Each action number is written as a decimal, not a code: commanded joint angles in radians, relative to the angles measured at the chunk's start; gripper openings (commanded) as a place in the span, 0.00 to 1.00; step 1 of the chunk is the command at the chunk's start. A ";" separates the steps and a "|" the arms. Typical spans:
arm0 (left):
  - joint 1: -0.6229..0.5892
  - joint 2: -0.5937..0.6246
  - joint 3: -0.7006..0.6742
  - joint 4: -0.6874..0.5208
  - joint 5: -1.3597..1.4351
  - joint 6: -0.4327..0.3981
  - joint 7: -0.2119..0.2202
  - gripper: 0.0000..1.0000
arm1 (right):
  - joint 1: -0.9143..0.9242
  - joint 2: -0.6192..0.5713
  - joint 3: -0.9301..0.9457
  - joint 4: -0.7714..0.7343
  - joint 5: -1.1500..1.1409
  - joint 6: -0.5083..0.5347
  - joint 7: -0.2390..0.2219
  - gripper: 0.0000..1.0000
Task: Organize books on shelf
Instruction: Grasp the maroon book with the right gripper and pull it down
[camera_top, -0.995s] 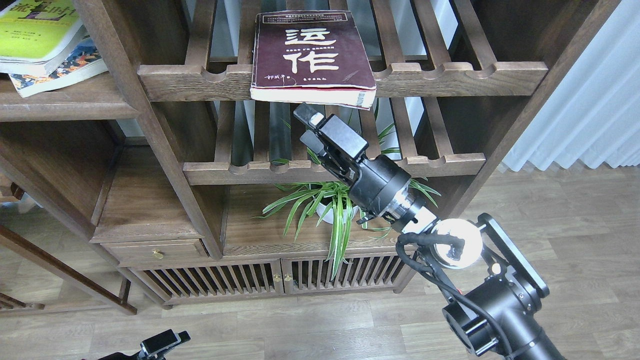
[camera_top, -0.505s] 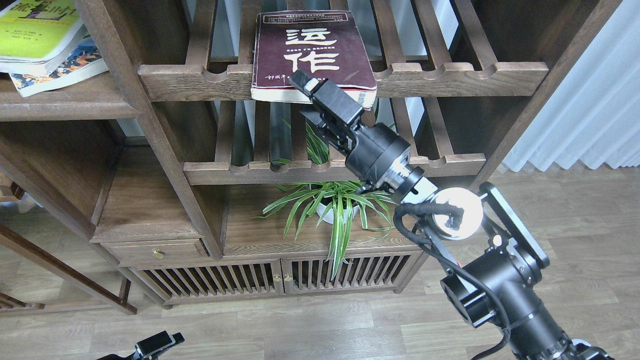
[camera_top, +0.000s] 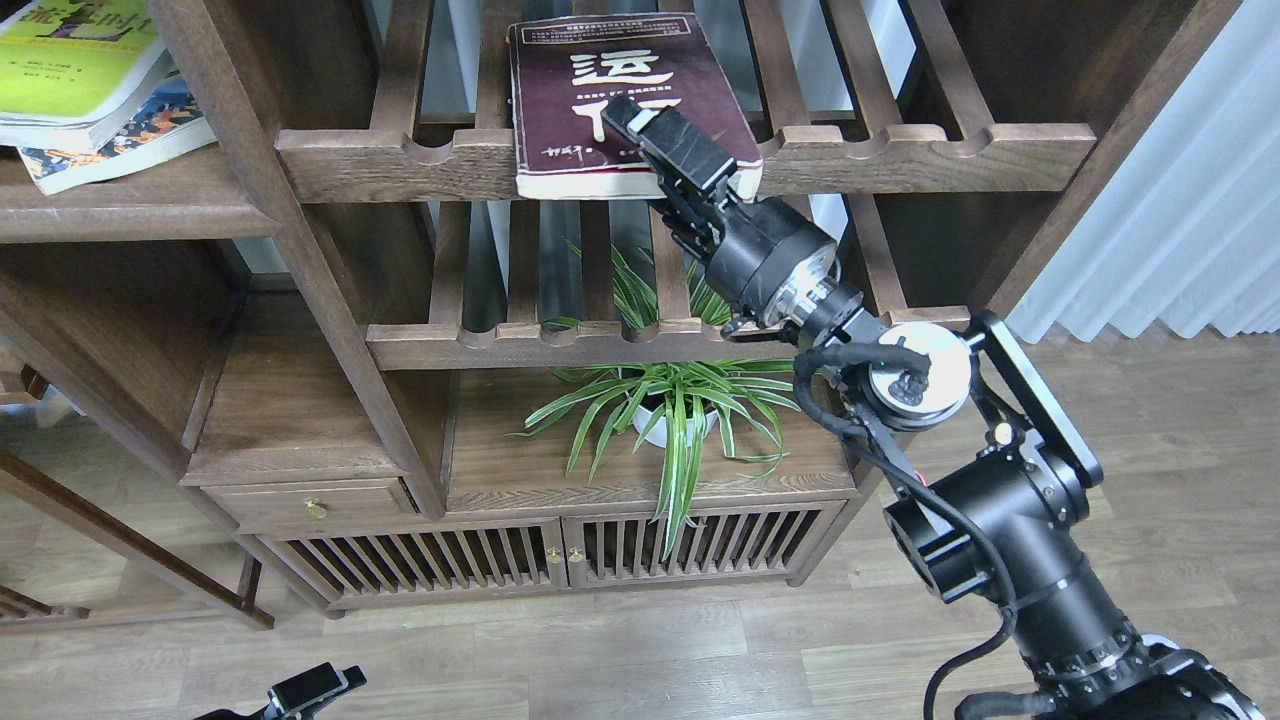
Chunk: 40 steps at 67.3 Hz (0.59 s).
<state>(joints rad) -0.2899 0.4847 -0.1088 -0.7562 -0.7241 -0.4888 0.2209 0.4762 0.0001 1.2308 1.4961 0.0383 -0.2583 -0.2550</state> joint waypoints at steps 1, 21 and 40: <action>0.000 0.000 0.000 0.000 -0.001 0.000 0.000 0.99 | 0.001 0.000 0.018 0.001 0.002 0.022 -0.001 0.52; 0.000 0.000 -0.002 0.000 0.000 0.000 0.000 0.99 | -0.008 0.000 0.047 0.001 0.002 0.174 -0.027 0.03; -0.002 0.002 -0.003 0.000 -0.004 0.000 0.002 0.99 | -0.045 0.000 0.058 0.013 0.012 0.274 -0.087 0.01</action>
<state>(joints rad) -0.2905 0.4852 -0.1106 -0.7562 -0.7253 -0.4887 0.2218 0.4574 -0.0002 1.2804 1.5035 0.0444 -0.0506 -0.3107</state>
